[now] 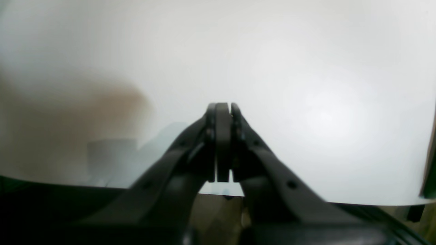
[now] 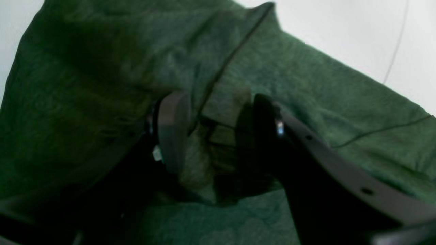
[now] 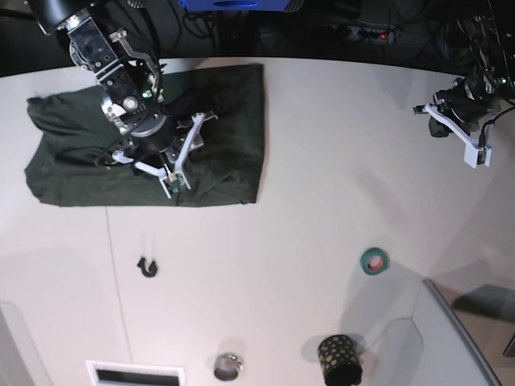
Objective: Layout the t-shirt on the table in an organized manner, then fold the t-shirt properly
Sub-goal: 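Press and smooth the folded shirt with the right gripper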
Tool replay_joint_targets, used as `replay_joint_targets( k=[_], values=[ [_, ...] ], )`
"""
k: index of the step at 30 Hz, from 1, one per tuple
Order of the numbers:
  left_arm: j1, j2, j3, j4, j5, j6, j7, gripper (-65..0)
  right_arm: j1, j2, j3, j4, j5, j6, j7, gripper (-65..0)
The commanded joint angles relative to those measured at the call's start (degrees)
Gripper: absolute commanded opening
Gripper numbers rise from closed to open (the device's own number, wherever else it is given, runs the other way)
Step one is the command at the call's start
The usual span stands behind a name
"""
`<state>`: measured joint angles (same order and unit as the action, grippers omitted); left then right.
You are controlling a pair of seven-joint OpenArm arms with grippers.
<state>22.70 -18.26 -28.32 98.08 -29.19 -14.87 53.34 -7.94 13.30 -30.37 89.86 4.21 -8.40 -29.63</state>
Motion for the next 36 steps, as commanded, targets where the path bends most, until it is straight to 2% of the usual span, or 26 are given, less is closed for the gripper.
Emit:
replay_joint_targets(
  k=[1,4,8,10,20,28,33,35,36],
  values=[
    [-0.1,-0.9,-0.4,0.9,-0.5,0.1,-0.9,-65.0,0.8,0.3,0.4,0.8,-0.4,-0.3,1.3,-36.2],
    [-0.1,-0.9,-0.3,0.9,-0.5,0.1,-1.0,-65.0,0.8,0.3,0.4,0.8,-0.4,-0.3,1.3,-42.0],
    [-0.1,-0.8,-0.3,0.9,-0.5,0.1,-1.0,-65.0,1.1,0.3,0.5,0.2,-0.4,-0.3,1.3,-60.5],
    [-0.1,-0.8,-0.3,0.9,-0.5,0.1,-1.0,-65.0,1.7,0.3,0.5,-0.6,-0.4,-0.3,1.3,-65.0],
    [-0.2,-0.8,-0.3,-2.3,-0.5,0.1,-1.0,-65.0,2.2,0.7,0.5,-0.2,-0.4,-0.3,1.3,-65.0],
    [-0.1,-0.8,-0.7,-3.3,-0.5,0.1,-1.0,-65.0,3.9,0.8,9.1,-0.8,-0.4,-0.1,1.1,-65.0],
    [-0.2,-0.8,-0.7,-3.2,-0.5,0.1,-1.0,-65.0,6.4,0.8,12.8,-4.1,-0.4,-0.1,-2.9,-64.7],
    [-0.2,-0.8,-0.5,-3.2,-0.5,0.1,-1.0,-65.0,6.5,0.4,14.7,-5.2,-0.4,-0.1,-3.2,-61.7],
    [-0.2,-0.8,-0.4,-3.2,-0.5,0.1,-1.0,-65.0,6.5,0.3,15.6,-5.3,-0.4,-0.1,-3.2,-57.2]
  ],
)
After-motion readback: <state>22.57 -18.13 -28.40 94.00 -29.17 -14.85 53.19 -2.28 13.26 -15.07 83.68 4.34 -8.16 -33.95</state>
